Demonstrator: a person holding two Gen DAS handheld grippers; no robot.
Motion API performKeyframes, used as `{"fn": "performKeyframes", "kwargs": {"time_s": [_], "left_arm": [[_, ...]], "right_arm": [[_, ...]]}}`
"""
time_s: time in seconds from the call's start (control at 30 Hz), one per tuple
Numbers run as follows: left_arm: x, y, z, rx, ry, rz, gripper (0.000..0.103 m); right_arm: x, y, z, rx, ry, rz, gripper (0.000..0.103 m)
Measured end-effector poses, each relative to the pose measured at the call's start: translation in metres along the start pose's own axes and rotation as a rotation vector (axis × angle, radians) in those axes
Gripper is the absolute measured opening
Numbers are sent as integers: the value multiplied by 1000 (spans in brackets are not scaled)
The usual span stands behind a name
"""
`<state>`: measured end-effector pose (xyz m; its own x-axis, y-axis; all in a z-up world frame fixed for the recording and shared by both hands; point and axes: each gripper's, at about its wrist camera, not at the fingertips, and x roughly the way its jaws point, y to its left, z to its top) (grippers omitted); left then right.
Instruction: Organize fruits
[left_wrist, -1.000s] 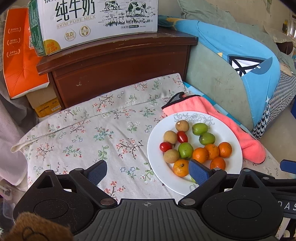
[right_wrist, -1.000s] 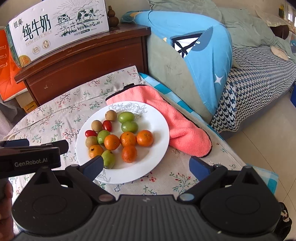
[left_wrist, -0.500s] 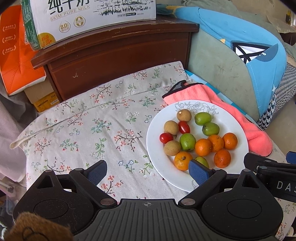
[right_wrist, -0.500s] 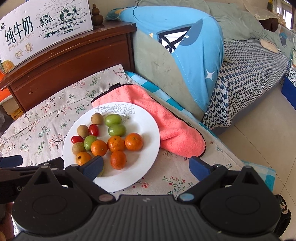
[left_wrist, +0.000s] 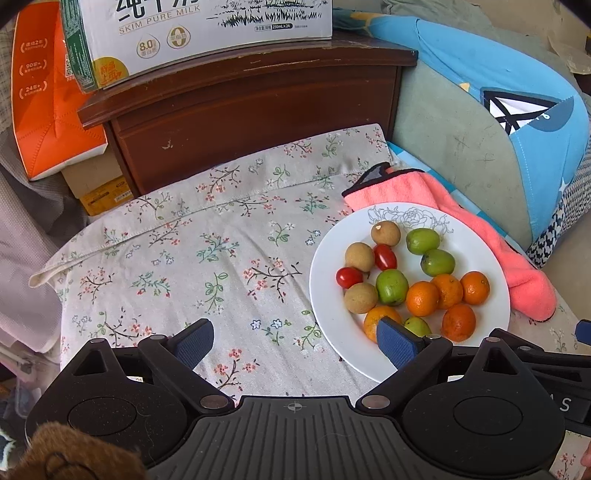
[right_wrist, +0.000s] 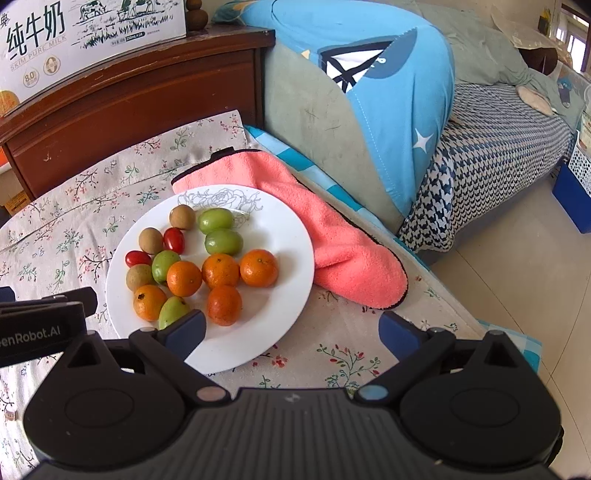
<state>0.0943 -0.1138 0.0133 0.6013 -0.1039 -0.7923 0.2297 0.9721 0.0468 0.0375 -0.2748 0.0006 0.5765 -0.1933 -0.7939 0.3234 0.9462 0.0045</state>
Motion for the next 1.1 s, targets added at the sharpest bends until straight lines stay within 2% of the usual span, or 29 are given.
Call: {"fn": "performKeyframes", "kwargs": {"time_s": [0.3,1.1], "left_arm": [[0,-4,-2,24,-16,28,96],[3,-2,-6,46,0,57,95]], "right_arm": [[2,1,0,0,2,3,100],[4,9,-2,-50,-8,-25,100]]}}
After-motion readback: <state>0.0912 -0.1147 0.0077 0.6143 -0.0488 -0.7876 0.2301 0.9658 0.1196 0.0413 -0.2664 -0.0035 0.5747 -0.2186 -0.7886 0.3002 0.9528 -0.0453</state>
